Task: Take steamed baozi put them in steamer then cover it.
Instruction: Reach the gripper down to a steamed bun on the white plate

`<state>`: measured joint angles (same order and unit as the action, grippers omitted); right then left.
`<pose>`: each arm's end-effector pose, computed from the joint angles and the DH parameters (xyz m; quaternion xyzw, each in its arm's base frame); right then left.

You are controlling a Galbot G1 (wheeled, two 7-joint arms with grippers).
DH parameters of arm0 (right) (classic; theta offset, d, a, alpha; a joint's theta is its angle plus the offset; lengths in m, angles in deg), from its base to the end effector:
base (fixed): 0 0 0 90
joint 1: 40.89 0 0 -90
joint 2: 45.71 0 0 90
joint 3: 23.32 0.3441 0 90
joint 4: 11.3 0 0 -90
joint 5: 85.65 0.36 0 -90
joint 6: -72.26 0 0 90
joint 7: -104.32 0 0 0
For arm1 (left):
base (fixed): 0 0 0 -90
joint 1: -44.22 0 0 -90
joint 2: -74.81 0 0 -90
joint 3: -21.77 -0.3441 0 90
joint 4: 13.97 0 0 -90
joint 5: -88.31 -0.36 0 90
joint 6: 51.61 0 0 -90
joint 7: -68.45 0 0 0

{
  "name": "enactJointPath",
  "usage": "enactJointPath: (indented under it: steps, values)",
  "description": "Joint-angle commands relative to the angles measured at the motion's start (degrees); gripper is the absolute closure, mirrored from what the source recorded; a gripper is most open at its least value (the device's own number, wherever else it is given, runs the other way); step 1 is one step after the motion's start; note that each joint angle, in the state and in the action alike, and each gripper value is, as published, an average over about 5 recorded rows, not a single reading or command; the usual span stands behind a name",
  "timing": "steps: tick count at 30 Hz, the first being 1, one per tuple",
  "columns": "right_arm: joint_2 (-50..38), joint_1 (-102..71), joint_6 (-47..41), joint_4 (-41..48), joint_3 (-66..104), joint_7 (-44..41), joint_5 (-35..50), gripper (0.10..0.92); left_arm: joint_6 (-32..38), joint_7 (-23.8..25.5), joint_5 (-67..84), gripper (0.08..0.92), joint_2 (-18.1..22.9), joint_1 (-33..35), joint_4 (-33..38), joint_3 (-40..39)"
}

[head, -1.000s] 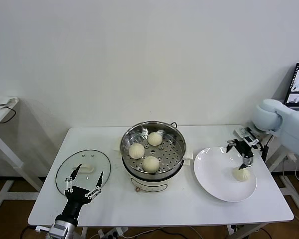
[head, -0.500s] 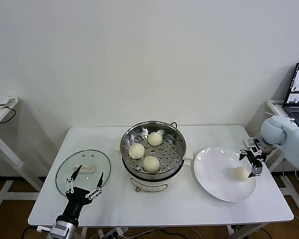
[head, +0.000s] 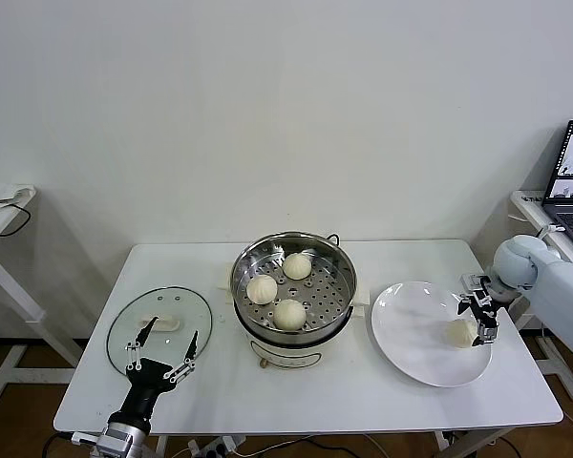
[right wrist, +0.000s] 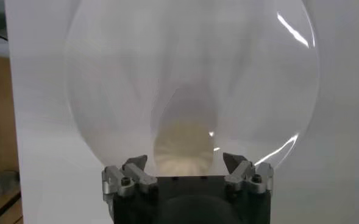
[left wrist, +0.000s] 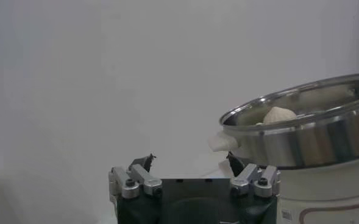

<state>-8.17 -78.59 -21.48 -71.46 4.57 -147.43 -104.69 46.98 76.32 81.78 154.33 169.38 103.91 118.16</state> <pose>0.5147 -0.2467 -0.2132 0.4739 -0.5057 0.5344 0.4838 0.1627 0.0668 -0.3181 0.0835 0.9831 0.1631 0.0048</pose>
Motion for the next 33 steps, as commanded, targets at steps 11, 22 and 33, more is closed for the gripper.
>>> enactJointPath:
  steps: [11,22,33]
  values:
    - [2.0,-2.3,0.9,2.2,3.5,-0.2,-3.6,0.208,0.1,0.0,-0.2,0.177,0.1,-0.1,-0.3,-0.1]
    - [2.3,-2.6,1.5,2.7,3.8,-0.2,-4.4,0.344,0.0,0.0,-0.3,0.177,0.2,-0.4,-0.4,-0.4]
    - [-0.3,0.6,0.3,-0.3,1.0,-1.2,1.8,0.347,-0.2,-0.1,-0.3,0.177,0.1,-0.4,-0.3,-0.5]
